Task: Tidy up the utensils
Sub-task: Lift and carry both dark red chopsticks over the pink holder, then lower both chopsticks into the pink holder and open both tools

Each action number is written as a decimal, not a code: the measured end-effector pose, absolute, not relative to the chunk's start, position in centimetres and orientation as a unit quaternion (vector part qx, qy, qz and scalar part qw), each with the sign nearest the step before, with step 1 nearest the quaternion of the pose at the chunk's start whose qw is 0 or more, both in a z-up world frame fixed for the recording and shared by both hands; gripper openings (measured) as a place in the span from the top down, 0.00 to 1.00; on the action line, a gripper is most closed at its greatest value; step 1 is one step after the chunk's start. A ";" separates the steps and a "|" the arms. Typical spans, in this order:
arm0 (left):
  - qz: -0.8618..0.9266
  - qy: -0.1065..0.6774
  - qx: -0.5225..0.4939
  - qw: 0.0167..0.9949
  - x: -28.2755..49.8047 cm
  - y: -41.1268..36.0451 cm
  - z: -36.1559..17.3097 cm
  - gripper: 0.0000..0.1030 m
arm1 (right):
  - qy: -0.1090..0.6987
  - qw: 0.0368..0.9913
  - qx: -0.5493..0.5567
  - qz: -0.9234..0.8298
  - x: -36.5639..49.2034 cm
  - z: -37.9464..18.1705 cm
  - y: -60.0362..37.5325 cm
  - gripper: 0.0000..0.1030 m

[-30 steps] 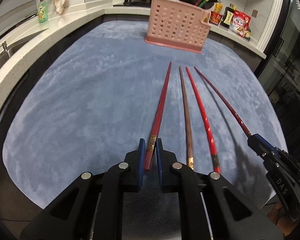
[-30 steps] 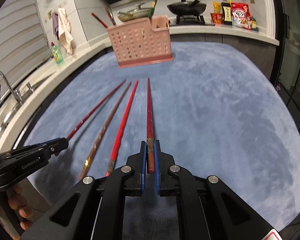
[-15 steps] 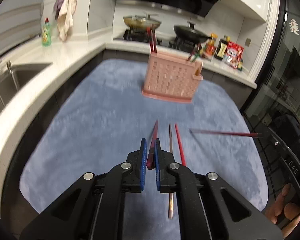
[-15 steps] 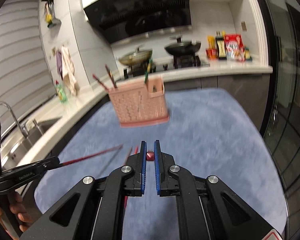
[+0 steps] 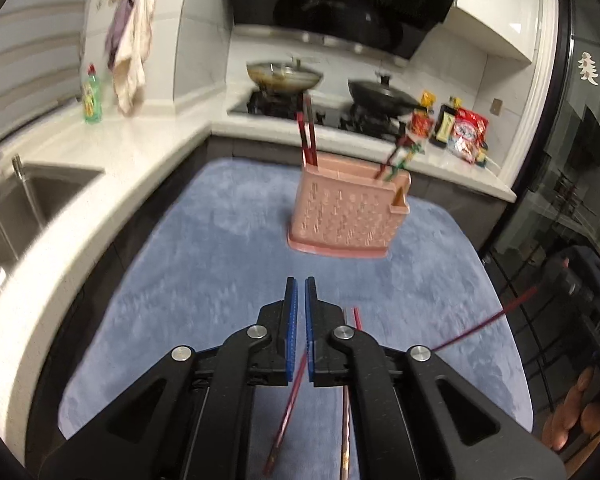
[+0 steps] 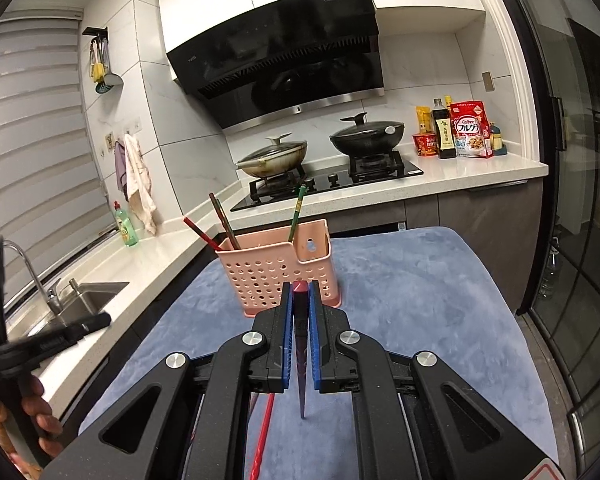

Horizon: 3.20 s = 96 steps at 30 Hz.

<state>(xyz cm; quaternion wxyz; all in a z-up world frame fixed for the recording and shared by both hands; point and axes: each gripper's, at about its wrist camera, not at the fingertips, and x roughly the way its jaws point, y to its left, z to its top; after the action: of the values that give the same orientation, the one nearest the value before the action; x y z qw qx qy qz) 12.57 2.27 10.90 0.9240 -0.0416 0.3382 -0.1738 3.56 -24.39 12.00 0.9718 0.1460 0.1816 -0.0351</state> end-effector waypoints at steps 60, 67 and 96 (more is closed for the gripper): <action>-0.205 0.248 -0.030 0.946 19.2 -1.8 21.5 0.93 | 0.146 0.973 0.176 0.020 11.5 19.7 -26.6 0.93; -0.205 0.192 -0.052 0.958 23.4 -4.1 26.4 0.93 | 0.101 0.974 0.199 0.030 17.4 23.6 -28.2 0.93; -0.138 0.223 -0.039 0.964 33.0 -6.5 20.9 0.46 | 0.152 0.969 0.195 -0.011 27.6 18.7 -29.0 0.74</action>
<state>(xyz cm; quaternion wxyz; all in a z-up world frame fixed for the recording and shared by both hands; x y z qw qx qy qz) 33.03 -6.54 20.95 0.9642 -0.0394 0.2230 -0.1381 27.55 -28.95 18.75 0.9689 0.1953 0.1517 -0.0115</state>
